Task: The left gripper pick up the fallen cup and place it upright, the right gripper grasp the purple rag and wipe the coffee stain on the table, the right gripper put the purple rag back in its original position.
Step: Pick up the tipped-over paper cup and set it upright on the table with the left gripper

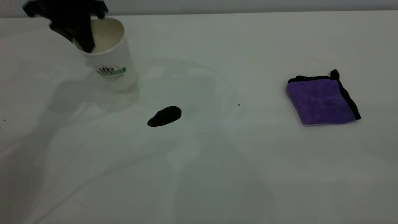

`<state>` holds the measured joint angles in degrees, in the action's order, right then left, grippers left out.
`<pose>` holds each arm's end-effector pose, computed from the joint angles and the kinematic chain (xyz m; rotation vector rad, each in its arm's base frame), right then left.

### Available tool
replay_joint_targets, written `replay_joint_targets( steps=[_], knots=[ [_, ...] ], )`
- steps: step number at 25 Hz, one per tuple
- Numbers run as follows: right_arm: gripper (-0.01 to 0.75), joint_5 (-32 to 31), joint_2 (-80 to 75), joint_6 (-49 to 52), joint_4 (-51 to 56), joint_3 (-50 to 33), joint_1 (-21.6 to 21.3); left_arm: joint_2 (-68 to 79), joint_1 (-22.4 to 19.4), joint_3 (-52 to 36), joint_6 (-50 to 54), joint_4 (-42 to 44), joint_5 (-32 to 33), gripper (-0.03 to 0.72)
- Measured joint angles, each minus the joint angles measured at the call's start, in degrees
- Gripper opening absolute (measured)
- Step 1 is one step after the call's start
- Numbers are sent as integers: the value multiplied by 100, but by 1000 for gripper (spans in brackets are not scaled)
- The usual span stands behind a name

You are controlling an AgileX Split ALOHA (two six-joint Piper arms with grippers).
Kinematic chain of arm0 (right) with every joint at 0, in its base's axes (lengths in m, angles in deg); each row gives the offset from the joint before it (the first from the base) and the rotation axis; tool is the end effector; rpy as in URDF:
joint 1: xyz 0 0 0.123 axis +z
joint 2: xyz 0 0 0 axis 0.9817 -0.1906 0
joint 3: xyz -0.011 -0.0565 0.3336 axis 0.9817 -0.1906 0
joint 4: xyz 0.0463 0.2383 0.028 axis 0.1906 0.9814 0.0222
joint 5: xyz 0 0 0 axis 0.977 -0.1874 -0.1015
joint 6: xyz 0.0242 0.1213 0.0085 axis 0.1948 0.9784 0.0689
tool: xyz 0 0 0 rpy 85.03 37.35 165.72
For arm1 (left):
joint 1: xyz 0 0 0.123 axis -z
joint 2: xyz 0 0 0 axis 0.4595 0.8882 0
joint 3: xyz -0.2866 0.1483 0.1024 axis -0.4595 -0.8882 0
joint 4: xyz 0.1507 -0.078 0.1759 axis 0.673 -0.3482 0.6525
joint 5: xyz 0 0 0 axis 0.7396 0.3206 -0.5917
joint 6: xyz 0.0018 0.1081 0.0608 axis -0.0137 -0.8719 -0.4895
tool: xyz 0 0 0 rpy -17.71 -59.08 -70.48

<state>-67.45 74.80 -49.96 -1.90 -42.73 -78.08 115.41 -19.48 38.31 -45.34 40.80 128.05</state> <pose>-0.0406 0.0070 0.2431 -0.0832 2.1160 0.0590 0.4649 -0.0789 0.1252 0.3389 2.8645 -0.1785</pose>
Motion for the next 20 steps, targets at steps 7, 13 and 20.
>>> replay_joint_targets(
  steps=[7, 13, 20],
  knots=[
    [241, 0, 0, 0, 0, 0, 0, 322, 35, 0, -36, -43, -181, -2],
    [241, 0, 0, 0, 0, 0, 0, 469, 35, 0, -38, -62, -248, 0],
    [241, 0, 0, 0, 0, 0, 0, 481, 35, 0, -56, -67, -266, 47]
  ],
)
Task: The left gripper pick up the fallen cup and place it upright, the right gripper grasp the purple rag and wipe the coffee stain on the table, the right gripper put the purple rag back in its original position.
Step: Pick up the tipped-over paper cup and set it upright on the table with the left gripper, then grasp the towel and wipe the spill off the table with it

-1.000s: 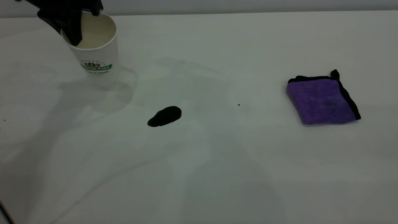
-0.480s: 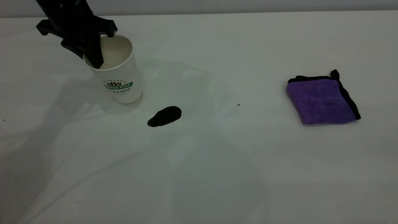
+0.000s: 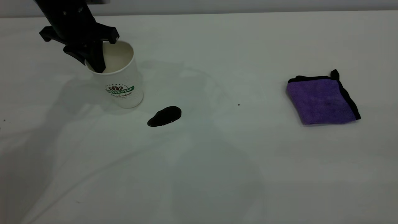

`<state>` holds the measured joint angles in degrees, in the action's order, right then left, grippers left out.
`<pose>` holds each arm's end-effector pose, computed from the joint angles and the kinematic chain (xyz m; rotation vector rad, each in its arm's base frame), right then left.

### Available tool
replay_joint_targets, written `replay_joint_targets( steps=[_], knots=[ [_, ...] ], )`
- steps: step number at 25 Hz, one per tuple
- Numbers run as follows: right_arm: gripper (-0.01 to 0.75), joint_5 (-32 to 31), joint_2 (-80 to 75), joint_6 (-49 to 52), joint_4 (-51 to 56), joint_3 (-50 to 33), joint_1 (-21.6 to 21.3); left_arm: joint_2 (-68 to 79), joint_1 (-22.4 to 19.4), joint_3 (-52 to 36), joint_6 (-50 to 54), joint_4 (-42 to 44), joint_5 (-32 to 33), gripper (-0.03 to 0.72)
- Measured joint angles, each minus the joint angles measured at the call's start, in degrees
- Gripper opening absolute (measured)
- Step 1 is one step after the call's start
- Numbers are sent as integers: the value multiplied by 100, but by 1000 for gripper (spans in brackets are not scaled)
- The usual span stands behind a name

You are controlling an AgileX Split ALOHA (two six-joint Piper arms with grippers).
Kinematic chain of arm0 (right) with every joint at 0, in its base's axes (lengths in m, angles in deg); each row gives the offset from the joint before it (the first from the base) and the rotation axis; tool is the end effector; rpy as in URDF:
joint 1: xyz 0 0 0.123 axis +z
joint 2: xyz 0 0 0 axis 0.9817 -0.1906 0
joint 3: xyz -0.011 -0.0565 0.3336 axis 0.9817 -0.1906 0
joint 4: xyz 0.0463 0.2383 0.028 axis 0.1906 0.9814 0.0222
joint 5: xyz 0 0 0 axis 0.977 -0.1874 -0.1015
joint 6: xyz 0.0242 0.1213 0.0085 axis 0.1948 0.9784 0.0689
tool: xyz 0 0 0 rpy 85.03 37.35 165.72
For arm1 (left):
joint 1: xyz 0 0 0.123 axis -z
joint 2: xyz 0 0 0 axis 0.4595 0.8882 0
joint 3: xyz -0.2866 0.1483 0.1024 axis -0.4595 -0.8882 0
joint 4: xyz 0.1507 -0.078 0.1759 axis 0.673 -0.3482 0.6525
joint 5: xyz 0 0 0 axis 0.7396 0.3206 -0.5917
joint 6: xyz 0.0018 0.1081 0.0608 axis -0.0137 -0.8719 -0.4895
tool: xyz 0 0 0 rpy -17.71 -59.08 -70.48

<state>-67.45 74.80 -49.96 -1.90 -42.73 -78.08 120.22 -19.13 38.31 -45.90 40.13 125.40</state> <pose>-0.0406 0.0070 0.2431 -0.0832 2.1160 0.0590 0.4685 -0.0824 0.0868 0.3418 2.9017 -0.1814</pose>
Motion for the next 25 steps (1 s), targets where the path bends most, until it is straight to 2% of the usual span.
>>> replay_joint_targets(
  steps=[4, 10, 13, 16, 25],
  knots=[
    [241, 0, 0, 0, 0, 0, 0, 0, 0, 0, 1, 0, 0, 159],
    [241, 0, 0, 0, 0, 0, 0, -149, 0, 0, 59, 0, 11, 416],
    [241, 0, 0, 0, 0, 0, 0, -314, 0, 19, 180, 0, 150, 499],
    [241, 0, 0, 0, 0, 0, 0, -495, 0, 58, 217, 0, 393, 529],
    [241, 0, 0, 0, 0, 0, 0, -1248, 0, 78, 239, 0, 813, 537]
  ],
)
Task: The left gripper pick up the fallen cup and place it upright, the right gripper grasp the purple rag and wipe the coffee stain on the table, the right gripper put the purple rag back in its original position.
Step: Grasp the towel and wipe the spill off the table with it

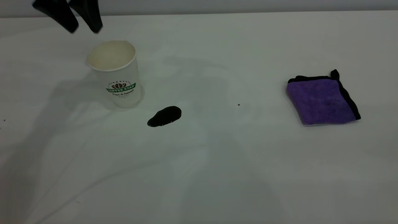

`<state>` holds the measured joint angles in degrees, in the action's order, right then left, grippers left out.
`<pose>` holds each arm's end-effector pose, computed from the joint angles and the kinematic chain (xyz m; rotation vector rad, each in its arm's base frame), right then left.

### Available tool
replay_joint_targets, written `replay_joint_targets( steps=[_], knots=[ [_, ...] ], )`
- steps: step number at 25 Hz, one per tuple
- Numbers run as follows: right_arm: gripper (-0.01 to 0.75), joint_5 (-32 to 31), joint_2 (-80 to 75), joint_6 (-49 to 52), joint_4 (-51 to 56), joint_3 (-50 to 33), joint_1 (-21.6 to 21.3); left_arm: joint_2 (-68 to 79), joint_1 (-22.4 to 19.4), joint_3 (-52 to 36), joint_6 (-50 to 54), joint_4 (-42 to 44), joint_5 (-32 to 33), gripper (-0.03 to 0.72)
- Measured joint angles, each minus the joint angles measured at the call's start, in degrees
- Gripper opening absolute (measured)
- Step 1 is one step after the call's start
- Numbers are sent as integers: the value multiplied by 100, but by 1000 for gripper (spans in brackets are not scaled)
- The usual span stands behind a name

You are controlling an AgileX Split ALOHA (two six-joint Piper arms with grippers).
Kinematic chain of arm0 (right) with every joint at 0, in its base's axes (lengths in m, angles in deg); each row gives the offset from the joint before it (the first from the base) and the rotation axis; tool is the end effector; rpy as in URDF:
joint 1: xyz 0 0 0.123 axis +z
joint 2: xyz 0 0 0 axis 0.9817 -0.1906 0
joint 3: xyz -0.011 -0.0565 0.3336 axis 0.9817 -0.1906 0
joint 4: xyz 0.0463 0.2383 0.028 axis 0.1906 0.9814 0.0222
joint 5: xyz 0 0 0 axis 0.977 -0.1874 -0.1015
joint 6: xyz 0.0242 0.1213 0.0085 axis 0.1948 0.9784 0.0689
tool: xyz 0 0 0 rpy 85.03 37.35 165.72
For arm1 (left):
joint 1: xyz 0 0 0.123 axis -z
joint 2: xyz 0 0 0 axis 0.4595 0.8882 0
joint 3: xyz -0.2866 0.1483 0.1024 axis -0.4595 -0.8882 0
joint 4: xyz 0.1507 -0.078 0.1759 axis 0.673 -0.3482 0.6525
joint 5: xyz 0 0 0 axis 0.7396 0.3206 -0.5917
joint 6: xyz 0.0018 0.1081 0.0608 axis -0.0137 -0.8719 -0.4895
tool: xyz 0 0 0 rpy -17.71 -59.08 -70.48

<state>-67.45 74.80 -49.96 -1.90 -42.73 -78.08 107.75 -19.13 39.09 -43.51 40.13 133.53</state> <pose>-0.0406 0.0070 0.2431 -0.0832 2.1160 0.0590 0.4515 -0.0825 0.1880 0.3102 2.8153 -0.2151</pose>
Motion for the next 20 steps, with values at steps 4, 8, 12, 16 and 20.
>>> replay_joint_targets(
  steps=[4, 8, 12, 16, 20],
  knots=[
    [241, 0, 0, 0, 0, 0, 0, -618, 0, 0, 0, 0, 500, 538],
    [241, 0, 0, 0, 0, 0, 0, -1609, 0, 0, 5, -42, 1244, 538],
    [241, 0, 0, 0, 0, 0, 0, -2798, 0, 0, 176, -145, 1707, 538],
    [241, 0, 0, 0, 0, 0, 0, -3843, 0, 0, 428, -121, 2209, 538],
    [241, 0, 0, 0, 0, 0, 0, -4700, 0, -96, 696, -87, 2209, 538]
  ],
)
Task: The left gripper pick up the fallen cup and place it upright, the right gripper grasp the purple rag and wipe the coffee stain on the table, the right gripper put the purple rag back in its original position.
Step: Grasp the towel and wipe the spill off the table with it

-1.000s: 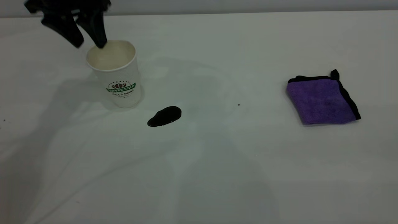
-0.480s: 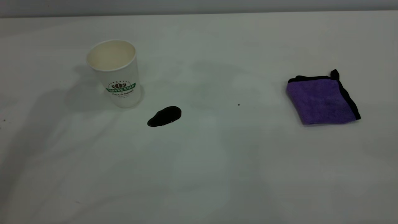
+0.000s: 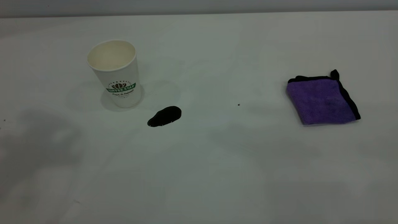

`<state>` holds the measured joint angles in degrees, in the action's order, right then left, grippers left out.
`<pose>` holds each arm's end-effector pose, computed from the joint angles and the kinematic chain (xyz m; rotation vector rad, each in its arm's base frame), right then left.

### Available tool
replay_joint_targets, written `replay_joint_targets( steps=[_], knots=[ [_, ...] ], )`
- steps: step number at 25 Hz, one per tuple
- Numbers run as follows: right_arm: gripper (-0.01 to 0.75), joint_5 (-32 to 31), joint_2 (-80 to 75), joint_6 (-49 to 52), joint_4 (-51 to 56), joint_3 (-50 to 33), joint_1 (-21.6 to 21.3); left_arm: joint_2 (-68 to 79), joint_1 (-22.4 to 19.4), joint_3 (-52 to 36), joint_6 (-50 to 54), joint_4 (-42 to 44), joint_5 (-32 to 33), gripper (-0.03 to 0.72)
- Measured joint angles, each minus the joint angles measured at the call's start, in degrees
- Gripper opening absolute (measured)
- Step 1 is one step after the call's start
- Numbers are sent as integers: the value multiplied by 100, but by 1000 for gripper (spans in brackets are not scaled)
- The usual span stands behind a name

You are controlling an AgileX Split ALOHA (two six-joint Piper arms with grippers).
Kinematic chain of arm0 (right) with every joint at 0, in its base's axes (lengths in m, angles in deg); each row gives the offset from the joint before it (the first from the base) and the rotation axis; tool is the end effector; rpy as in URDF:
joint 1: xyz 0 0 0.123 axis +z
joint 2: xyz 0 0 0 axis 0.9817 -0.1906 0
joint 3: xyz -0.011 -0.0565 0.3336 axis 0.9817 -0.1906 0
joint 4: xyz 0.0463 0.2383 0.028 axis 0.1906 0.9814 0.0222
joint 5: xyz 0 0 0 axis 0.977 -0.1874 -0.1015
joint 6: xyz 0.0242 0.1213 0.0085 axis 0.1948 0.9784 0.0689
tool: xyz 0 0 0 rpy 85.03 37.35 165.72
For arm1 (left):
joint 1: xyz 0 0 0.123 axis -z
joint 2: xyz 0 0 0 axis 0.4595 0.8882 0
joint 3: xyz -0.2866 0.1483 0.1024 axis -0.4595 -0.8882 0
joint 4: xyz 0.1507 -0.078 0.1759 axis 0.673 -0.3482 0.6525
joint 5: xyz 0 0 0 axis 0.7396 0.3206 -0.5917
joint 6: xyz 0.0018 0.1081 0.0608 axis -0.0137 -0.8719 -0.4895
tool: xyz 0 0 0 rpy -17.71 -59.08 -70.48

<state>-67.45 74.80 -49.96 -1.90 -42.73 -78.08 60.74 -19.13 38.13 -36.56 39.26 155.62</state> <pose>-0.0406 0.0070 0.2431 -0.0832 2.1160 0.0590 0.2306 -0.0575 0.4605 0.2493 2.4053 -0.3051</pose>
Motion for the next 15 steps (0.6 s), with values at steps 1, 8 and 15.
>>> replay_joint_targets(
  steps=[1, 8, 15],
  knots=[
    [241, 0, 0, 0, 0, 0, 0, -251, 0, -115, 36, 2, 0, 536],
    [241, 0, 0, 0, 0, 0, 0, -2252, 0, -2063, 180, 310, 4, 507],
    [241, 0, 0, 0, 0, 0, 0, -4139, 0, -4131, 180, 625, 4, 504]
  ],
)
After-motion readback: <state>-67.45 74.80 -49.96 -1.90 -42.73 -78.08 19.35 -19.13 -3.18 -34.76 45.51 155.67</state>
